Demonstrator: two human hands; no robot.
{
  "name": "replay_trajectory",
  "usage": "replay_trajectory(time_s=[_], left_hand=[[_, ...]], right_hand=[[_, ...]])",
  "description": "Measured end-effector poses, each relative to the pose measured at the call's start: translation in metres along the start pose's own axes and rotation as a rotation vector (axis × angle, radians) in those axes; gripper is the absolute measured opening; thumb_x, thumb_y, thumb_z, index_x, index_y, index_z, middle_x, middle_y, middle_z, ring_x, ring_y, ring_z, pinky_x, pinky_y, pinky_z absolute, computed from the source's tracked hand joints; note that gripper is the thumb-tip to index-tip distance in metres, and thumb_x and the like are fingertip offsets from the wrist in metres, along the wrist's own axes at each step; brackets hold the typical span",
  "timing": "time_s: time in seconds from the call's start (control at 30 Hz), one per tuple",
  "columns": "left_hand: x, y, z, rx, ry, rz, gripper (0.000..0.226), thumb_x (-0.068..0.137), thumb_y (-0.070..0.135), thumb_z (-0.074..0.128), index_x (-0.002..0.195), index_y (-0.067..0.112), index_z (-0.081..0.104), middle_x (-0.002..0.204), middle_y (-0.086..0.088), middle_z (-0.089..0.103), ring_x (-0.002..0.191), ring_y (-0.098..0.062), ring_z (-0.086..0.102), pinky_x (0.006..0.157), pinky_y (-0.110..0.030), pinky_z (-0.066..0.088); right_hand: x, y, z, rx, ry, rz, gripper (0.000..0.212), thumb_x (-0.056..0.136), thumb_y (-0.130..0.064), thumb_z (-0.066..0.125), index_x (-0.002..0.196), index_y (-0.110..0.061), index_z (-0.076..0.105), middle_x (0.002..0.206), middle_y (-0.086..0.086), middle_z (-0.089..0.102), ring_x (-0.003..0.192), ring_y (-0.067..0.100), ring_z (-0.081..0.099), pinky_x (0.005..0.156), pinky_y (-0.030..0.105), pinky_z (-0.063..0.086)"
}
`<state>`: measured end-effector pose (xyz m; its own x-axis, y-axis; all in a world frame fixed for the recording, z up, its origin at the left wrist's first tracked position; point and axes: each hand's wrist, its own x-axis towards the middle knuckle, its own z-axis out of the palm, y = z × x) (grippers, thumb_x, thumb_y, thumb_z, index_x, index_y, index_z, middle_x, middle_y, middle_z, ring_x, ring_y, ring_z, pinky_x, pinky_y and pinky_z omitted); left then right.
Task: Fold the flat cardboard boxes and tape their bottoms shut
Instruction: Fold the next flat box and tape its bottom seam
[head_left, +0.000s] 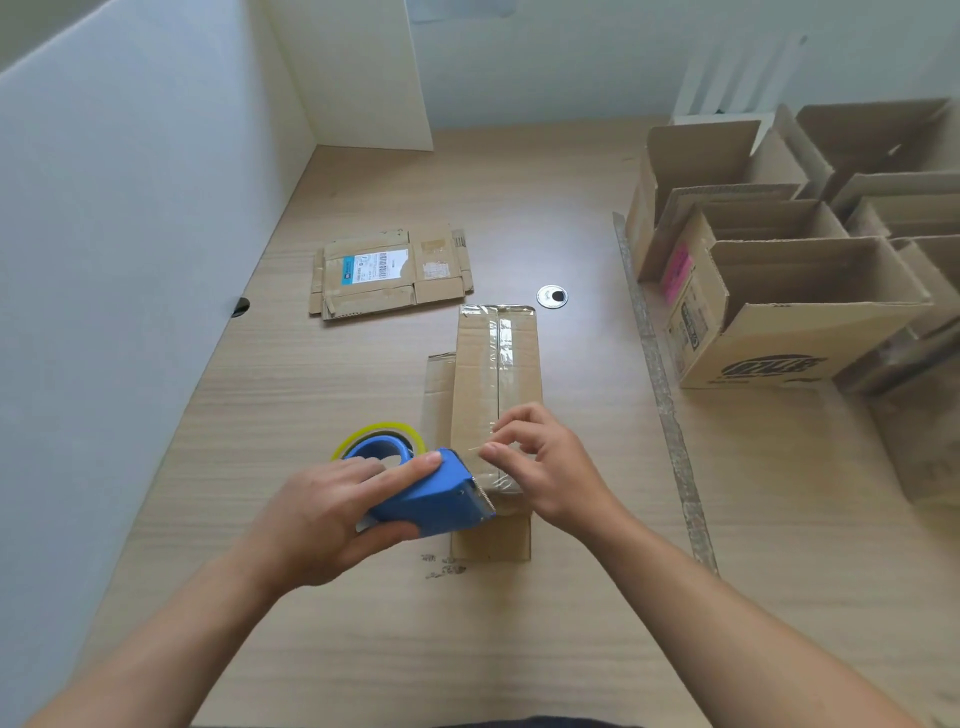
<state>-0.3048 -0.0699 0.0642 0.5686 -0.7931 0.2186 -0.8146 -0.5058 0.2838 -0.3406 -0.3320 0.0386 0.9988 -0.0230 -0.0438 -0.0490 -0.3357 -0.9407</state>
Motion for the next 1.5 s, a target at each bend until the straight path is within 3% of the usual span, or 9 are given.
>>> replay_trajectory(time_s=[0.17, 0.27, 0.43, 0.67, 0.97, 1.13, 1.27, 1.33, 1.5], left_hand=[[0.010, -0.003, -0.016, -0.132, -0.230, -0.256, 0.065, 0.080, 0.070, 0.045, 0.138, 0.074, 0.015, 0.098, 0.030, 0.064, 0.077, 0.004, 0.056, 0.067, -0.015, 0.044], [0.010, -0.019, -0.031, -0.125, -0.373, -0.385, 0.056, 0.068, 0.078, 0.041, 0.120, 0.085, 0.021, 0.092, 0.017, 0.067, 0.076, -0.003, 0.059, 0.069, -0.018, 0.045], [0.042, -0.030, -0.037, -0.142, -0.559, -0.450, 0.062, 0.062, 0.086, 0.043, 0.122, 0.073, 0.043, 0.098, 0.020, 0.067, 0.091, 0.000, 0.059, 0.084, -0.026, 0.049], [0.072, -0.036, -0.025, -0.111, -0.693, -0.469, 0.046, 0.072, 0.077, 0.052, 0.117, 0.068, 0.053, 0.100, 0.027, 0.067, 0.093, 0.003, 0.059, 0.085, -0.029, 0.050], [0.070, -0.044, 0.001, -0.104, -0.760, -0.579, 0.036, 0.082, 0.066, 0.059, 0.117, 0.060, 0.059, 0.096, 0.024, 0.066, 0.086, 0.003, 0.059, 0.072, -0.023, 0.047], [0.067, -0.046, 0.004, -0.087, -0.767, -0.602, 0.038, 0.082, 0.068, 0.057, 0.119, 0.061, 0.056, 0.099, 0.022, 0.065, 0.088, 0.001, 0.058, 0.069, -0.023, 0.044], [0.070, -0.047, 0.004, -0.086, -0.776, -0.598, 0.037, 0.083, 0.066, 0.058, 0.119, 0.059, 0.058, 0.098, 0.022, 0.065, 0.087, 0.001, 0.058, 0.068, -0.023, 0.043], [0.069, -0.047, 0.004, -0.084, -0.780, -0.598, 0.038, 0.084, 0.066, 0.058, 0.120, 0.058, 0.058, 0.099, 0.021, 0.066, 0.089, -0.001, 0.059, 0.072, -0.024, 0.046], [0.068, -0.047, 0.005, -0.081, -0.777, -0.586, 0.039, 0.085, 0.065, 0.058, 0.123, 0.057, 0.057, 0.102, 0.020, 0.066, 0.091, -0.004, 0.059, 0.080, -0.029, 0.049]], right_hand=[[-0.013, 0.014, -0.009, 0.033, 0.125, 0.105, 0.021, 0.089, -0.024, 0.072, 0.069, -0.021, 0.067, 0.103, -0.009, 0.052, 0.092, -0.005, 0.053, 0.079, 0.005, 0.036], [-0.028, 0.036, -0.034, 0.118, 0.331, 0.238, 0.023, 0.089, -0.023, 0.072, 0.070, -0.014, 0.065, 0.105, -0.003, 0.055, 0.095, 0.000, 0.056, 0.080, 0.010, 0.039], [-0.046, 0.058, -0.034, 0.252, 0.346, 0.467, 0.025, 0.092, -0.025, 0.066, 0.079, -0.003, 0.066, 0.105, 0.009, 0.064, 0.092, 0.024, 0.062, 0.090, 0.046, 0.053], [-0.050, 0.072, -0.024, 0.309, 0.360, 0.550, 0.026, 0.094, -0.026, 0.065, 0.070, -0.016, 0.064, 0.082, 0.000, 0.065, 0.079, 0.014, 0.056, 0.078, 0.037, 0.048], [-0.038, 0.093, 0.008, 0.227, 0.336, 0.560, 0.027, 0.095, -0.024, 0.063, 0.078, -0.004, 0.067, 0.079, 0.007, 0.067, 0.070, 0.012, 0.054, 0.068, 0.030, 0.044], [-0.029, 0.099, 0.029, 0.333, 0.337, 0.633, 0.028, 0.096, -0.028, 0.062, 0.070, -0.017, 0.060, 0.056, -0.015, 0.051, 0.057, 0.009, 0.041, 0.061, 0.026, 0.036], [-0.028, 0.098, 0.043, 0.369, 0.346, 0.694, 0.017, 0.098, -0.039, 0.056, 0.092, -0.023, 0.057, 0.080, -0.004, 0.055, 0.068, 0.011, 0.048, 0.065, 0.028, 0.042], [-0.029, 0.097, 0.043, 0.323, 0.403, 0.742, 0.028, 0.094, -0.046, 0.061, 0.101, -0.020, 0.051, 0.095, 0.002, 0.054, 0.082, 0.019, 0.054, 0.073, 0.033, 0.047], [-0.034, 0.087, 0.033, 0.140, 0.340, 0.598, 0.046, 0.098, -0.040, 0.053, 0.067, -0.006, 0.052, 0.075, 0.013, 0.053, 0.076, 0.028, 0.051, 0.065, 0.031, 0.037]])
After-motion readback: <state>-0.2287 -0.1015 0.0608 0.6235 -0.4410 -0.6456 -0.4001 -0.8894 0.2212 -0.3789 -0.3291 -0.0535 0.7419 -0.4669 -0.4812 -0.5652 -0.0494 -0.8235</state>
